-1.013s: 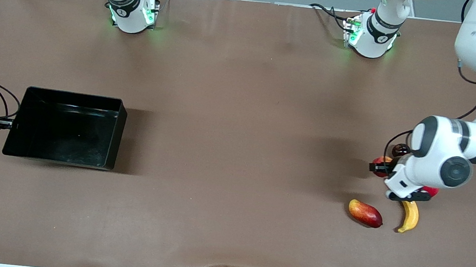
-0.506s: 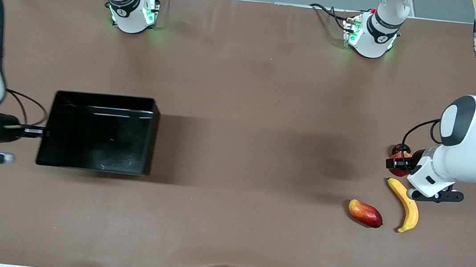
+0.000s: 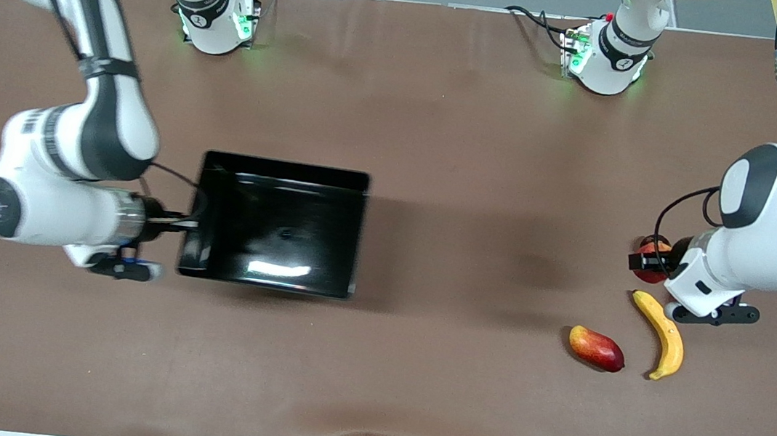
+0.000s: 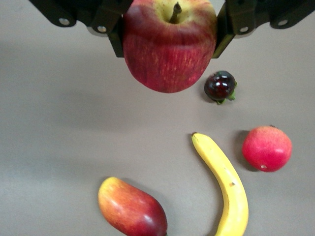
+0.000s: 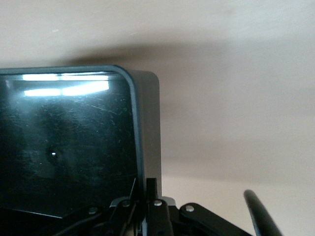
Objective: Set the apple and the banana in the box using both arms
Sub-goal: 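Carry the apple toward the box while the right gripper holds the box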
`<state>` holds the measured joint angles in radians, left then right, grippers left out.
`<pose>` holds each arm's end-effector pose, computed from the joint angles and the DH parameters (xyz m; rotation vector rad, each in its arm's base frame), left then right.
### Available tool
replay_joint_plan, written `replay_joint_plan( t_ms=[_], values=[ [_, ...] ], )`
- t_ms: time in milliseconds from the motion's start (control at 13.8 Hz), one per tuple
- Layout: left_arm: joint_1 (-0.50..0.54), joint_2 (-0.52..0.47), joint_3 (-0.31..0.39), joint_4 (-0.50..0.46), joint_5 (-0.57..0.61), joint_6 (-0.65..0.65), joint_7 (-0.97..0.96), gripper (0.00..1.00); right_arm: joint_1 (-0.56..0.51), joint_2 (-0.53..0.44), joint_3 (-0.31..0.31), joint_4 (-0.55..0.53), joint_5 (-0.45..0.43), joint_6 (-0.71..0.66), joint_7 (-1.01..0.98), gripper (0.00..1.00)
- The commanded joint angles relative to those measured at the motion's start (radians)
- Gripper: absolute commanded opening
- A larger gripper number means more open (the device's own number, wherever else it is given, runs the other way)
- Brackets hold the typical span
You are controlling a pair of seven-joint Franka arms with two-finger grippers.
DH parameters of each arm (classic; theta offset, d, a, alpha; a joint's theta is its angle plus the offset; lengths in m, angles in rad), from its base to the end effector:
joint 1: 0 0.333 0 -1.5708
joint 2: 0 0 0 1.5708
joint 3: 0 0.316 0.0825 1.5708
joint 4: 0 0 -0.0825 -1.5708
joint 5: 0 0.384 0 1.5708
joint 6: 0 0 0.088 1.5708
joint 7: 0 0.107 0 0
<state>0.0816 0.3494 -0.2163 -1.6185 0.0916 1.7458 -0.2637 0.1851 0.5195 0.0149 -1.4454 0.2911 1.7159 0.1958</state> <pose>0.6306 -0.0633 0.4098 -3.0653 -0.1659 0.3181 0.6568 0.1588 0.3735 -2.8731 0.1086 0.4353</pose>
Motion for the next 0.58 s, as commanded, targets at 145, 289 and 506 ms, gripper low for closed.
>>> replay_joint_plan(
  t_ms=[145,289,506],
  values=[
    [0.003,-0.049,-0.084,-0.011,0.004,-0.043,-0.11,0.0,0.166,0.026,-0.012,-0.007,0.057,0.129,0.137,0.0],
    [0.001,-0.041,-0.115,-0.011,0.005,-0.034,-0.16,0.0,0.224,0.072,-0.01,-0.007,0.083,0.194,0.16,0.0],
    [-0.014,-0.027,-0.121,-0.017,0.004,0.006,-0.166,0.0,0.28,0.12,-0.012,-0.006,0.152,0.272,0.162,0.0]
  ],
)
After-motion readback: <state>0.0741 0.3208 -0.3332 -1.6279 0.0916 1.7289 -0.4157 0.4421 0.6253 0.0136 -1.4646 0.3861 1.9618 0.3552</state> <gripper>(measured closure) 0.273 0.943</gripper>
